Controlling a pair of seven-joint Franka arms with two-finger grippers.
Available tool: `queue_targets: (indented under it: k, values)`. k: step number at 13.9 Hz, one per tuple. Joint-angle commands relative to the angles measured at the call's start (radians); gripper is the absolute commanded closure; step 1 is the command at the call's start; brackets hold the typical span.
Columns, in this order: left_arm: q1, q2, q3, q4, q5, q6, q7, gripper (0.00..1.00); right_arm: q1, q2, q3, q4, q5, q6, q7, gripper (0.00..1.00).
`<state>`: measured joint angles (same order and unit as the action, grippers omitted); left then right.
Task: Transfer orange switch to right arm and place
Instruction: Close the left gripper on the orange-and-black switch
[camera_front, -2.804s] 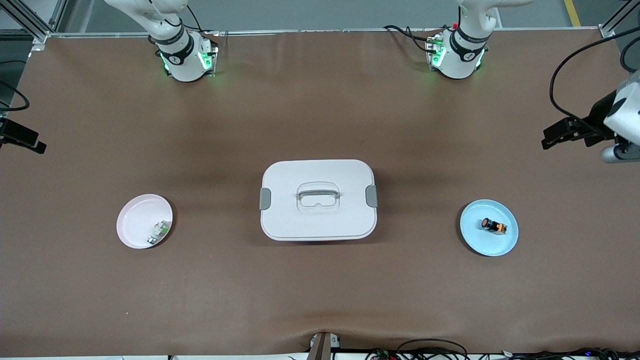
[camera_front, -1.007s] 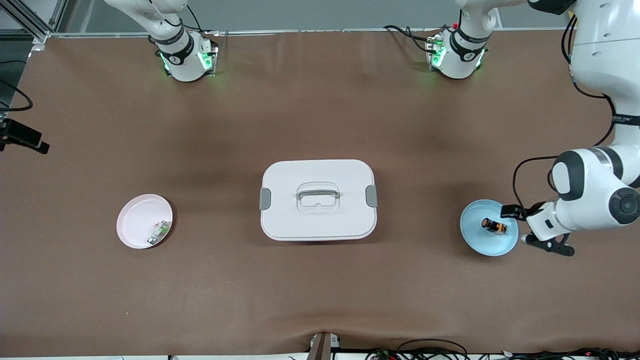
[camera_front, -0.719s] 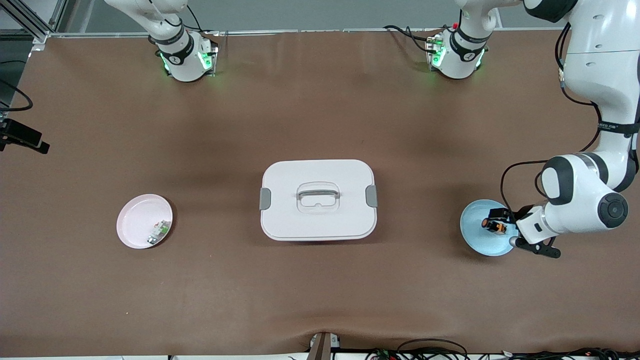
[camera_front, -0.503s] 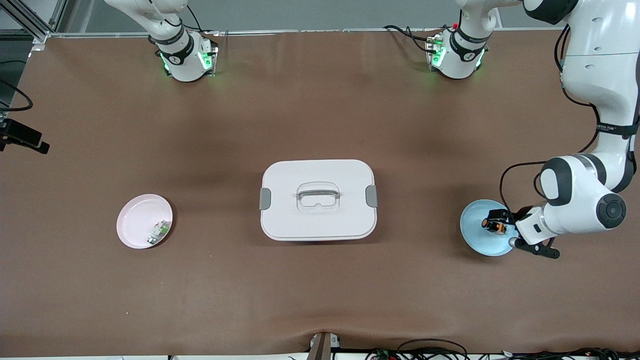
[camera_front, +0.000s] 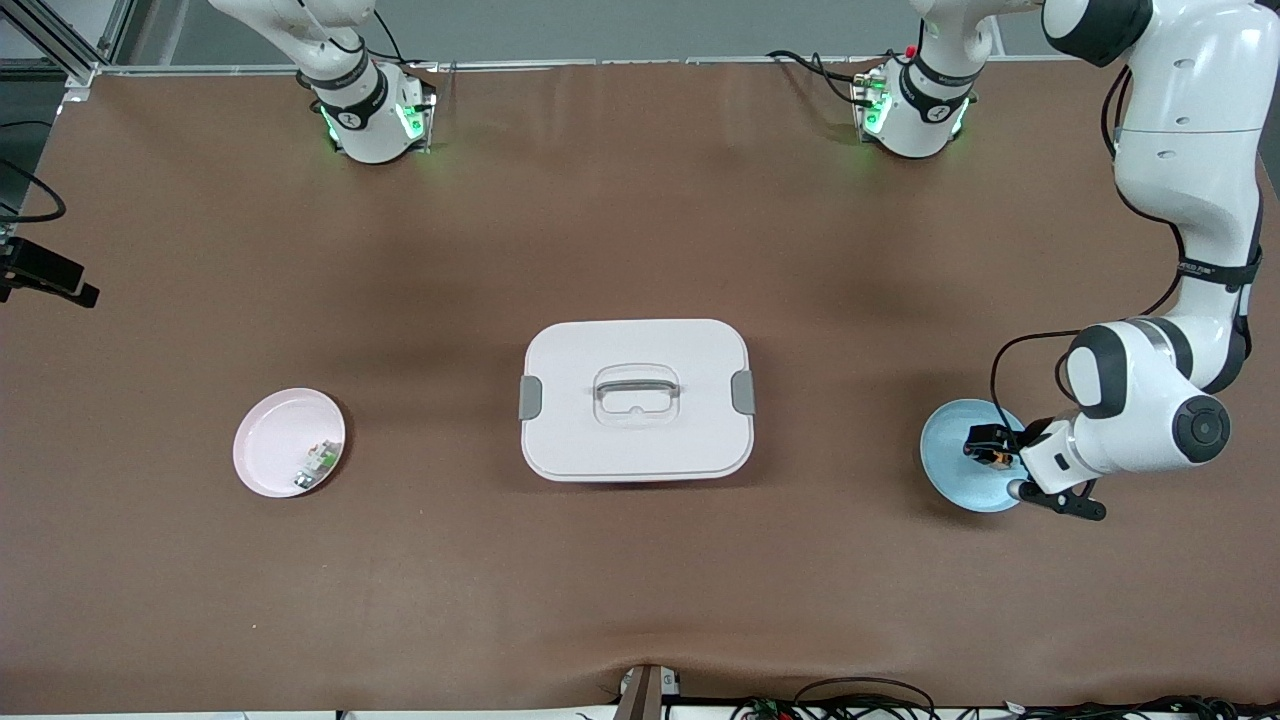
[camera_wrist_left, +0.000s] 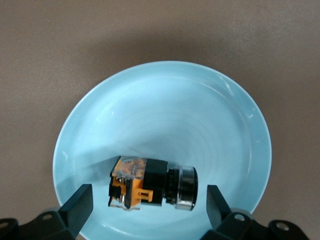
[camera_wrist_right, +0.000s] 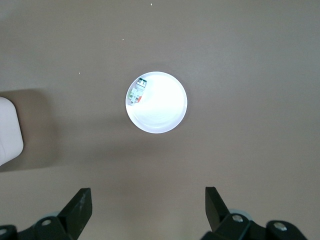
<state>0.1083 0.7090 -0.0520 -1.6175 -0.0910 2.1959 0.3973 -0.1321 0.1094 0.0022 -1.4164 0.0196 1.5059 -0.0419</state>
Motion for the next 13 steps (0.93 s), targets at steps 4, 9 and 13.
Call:
queue_targets:
  k: [4,9,13]
  values:
    - [0.004,0.029,-0.005,0.016,-0.046,0.039,0.018,0.00,0.003,-0.004,0.001,0.000,0.002,-0.004,0.016,0.00]
    - [0.002,0.033,-0.005,0.015,-0.047,0.048,0.018,0.00,0.008,-0.004,0.001,0.000,0.002,-0.003,0.016,0.00]
    - [0.007,0.032,-0.017,0.011,-0.052,0.053,0.018,0.00,0.008,-0.004,0.001,0.000,0.002,-0.004,0.016,0.00]
